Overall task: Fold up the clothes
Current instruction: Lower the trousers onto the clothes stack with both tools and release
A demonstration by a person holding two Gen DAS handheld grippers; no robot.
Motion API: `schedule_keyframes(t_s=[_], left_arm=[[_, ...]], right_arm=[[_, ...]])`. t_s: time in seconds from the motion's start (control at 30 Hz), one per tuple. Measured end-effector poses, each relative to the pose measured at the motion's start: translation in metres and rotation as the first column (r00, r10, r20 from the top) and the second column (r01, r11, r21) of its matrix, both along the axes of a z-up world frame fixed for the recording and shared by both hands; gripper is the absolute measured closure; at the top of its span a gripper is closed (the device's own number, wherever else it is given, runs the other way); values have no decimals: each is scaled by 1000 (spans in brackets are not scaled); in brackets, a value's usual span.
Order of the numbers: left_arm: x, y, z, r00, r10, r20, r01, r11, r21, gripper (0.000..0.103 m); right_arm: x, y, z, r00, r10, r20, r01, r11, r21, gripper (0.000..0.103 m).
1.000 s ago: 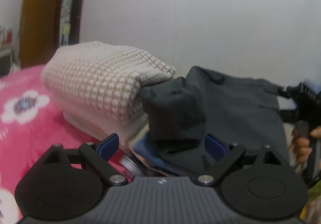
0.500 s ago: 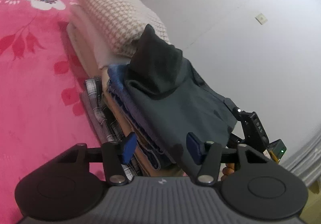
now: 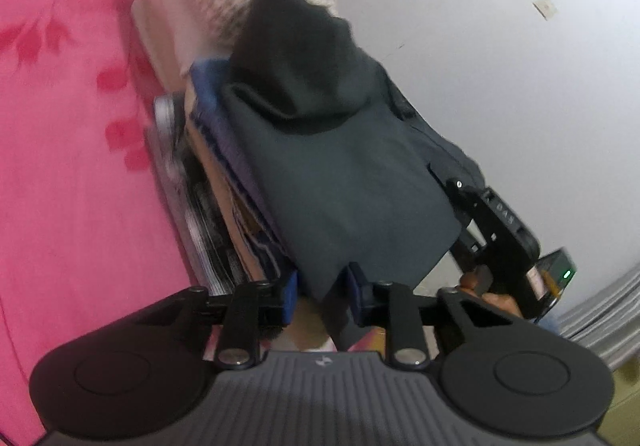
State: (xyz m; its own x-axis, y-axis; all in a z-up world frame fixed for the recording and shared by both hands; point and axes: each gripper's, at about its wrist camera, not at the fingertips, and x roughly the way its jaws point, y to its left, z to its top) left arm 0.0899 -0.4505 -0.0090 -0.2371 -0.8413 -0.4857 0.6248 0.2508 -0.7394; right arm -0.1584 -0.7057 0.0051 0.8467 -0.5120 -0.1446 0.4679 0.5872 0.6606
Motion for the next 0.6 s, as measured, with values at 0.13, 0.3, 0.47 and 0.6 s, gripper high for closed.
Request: schedule_keyframes(t_s=[0.13, 0.3, 0.47, 0.6], left_arm=[[-1, 2, -3, 999, -8, -41, 9, 1000, 10, 68], [-9, -3, -3, 994, -61, -89, 61, 998, -2, 69], [-17, -11, -7, 998, -33, -55, 34, 999, 26, 92], [-23, -6, -2, 998, -24, -64, 24, 1000, -3, 95]], right_arm=[[-2, -2, 1, 1000, 12, 22, -13, 999, 41, 74], [2, 0, 5, 1000, 7, 16, -7, 999, 34, 64], [6, 6, 9, 1000, -4, -22, 3, 1000, -20, 79], [0, 14, 8, 1000, -19, -9, 19, 1000, -18, 88]])
